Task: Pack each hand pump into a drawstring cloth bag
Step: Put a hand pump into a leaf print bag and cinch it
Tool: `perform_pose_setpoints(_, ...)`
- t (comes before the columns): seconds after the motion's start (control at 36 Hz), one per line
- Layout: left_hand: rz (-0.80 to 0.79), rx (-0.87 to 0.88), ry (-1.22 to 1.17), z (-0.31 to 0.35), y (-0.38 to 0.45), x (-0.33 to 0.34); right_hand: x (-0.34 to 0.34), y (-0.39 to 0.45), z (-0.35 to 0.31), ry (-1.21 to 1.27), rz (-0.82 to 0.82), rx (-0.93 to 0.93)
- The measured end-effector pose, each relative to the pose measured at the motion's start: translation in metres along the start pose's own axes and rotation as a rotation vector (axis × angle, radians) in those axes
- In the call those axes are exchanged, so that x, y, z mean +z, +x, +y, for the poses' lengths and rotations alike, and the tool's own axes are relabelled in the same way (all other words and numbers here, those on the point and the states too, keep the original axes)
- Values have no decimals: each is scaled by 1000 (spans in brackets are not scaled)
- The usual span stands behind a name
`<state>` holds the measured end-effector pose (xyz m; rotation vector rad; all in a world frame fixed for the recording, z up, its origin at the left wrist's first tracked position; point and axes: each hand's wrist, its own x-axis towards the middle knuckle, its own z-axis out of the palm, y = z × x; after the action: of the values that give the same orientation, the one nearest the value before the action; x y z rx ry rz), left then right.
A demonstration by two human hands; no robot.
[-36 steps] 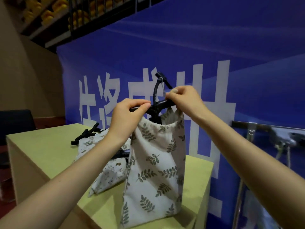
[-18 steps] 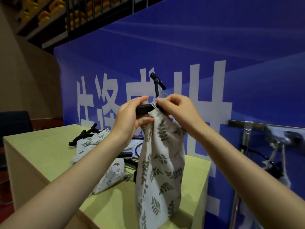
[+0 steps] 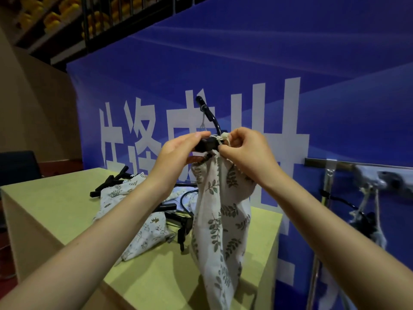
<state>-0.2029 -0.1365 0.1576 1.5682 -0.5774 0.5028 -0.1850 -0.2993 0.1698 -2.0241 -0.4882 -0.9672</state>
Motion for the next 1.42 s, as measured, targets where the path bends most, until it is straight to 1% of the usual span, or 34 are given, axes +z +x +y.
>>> perform_pose_setpoints(0.08,10,31,40,-2,0,7,-6,1,-4,-101,23,-76)
perform_pose_setpoints(0.14,17,55,55,-2,-1,12,-10,2,-6,-189,-8,-108)
perform_pose_setpoints(0.19,12,76,68,-2,-1,17,-15,5,-8,-226,-61,-87)
perform_pose_setpoints(0.25,-9,97,61,-1,-1,21,-20,7,-12,-93,-142,38)
perform_pose_setpoints(0.33,-34,139,56,0,-1,24,-29,12,-18,243,-234,240)
perform_pose_setpoints(0.39,-52,159,4,0,0,26,-33,15,-21,442,-295,303)
perform_pose_setpoints(0.47,-72,167,-65,7,0,30,-38,16,-27,683,-392,342)
perform_pose_setpoints(0.58,-101,165,-41,12,-1,35,-44,17,-29,838,-363,334)
perform_pose_setpoints(0.64,-110,150,-32,11,-1,35,-45,18,-29,903,-379,343)
perform_pose_setpoints(0.69,-128,163,-24,11,-2,34,-47,20,-26,925,-405,363)
perform_pose_setpoints(0.78,-173,166,-11,13,-3,35,-51,23,-23,997,-394,432)
perform_pose_setpoints(0.86,-227,140,-52,14,-4,37,-57,25,-20,998,-455,515)
perform_pose_setpoints(0.92,-258,126,-59,14,-4,36,-63,25,-19,1007,-488,536)
perform_pose_setpoints(1.0,-314,97,-98,9,-1,35,-74,27,-21,1102,-494,525)
perform_pose_setpoints(1.08,-335,98,-150,5,-3,38,-81,31,-26,1172,-561,478)
perform_pose_setpoints(1.22,-421,104,-364,9,-10,56,-77,34,-28,1214,-586,465)
perform_pose_setpoints(1.31,-425,65,-389,10,-10,65,-83,34,-23,1143,-579,473)
perform_pose_setpoints(1.42,-384,-17,-410,5,-11,85,-96,37,-16,835,-439,450)
